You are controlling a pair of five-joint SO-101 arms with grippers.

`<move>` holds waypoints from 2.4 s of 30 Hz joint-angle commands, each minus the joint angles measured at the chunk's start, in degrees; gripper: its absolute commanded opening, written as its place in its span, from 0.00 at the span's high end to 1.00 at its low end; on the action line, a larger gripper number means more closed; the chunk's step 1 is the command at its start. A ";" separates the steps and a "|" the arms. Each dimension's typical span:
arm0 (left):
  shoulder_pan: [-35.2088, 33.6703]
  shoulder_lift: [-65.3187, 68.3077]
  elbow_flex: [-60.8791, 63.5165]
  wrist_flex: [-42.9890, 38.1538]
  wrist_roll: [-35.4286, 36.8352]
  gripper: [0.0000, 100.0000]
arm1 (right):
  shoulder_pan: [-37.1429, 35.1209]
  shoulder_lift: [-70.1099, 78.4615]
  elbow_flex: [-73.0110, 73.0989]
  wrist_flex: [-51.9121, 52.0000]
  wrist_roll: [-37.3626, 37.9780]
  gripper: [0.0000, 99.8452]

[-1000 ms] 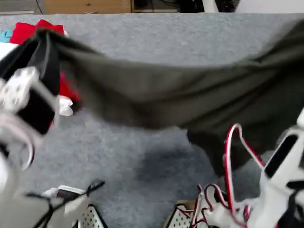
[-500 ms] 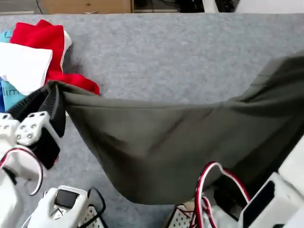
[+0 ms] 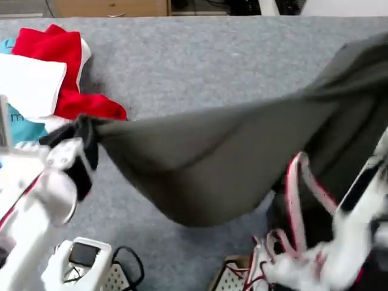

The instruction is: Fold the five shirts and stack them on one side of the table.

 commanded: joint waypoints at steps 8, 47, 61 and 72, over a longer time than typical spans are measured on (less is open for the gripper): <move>0.09 8.57 29.45 -53.98 -0.09 0.98 | -6.02 13.41 29.32 -27.52 2.90 1.00; 1.32 48.57 -65.67 -1.76 6.77 0.98 | -9.71 58.95 -46.73 -3.43 -1.67 1.00; 11.78 35.91 -69.36 7.91 6.68 0.98 | -4.26 36.18 -46.20 6.59 -6.33 1.00; 10.81 33.71 -66.99 -4.66 3.87 0.98 | -5.67 33.01 -39.16 -2.90 -6.42 1.00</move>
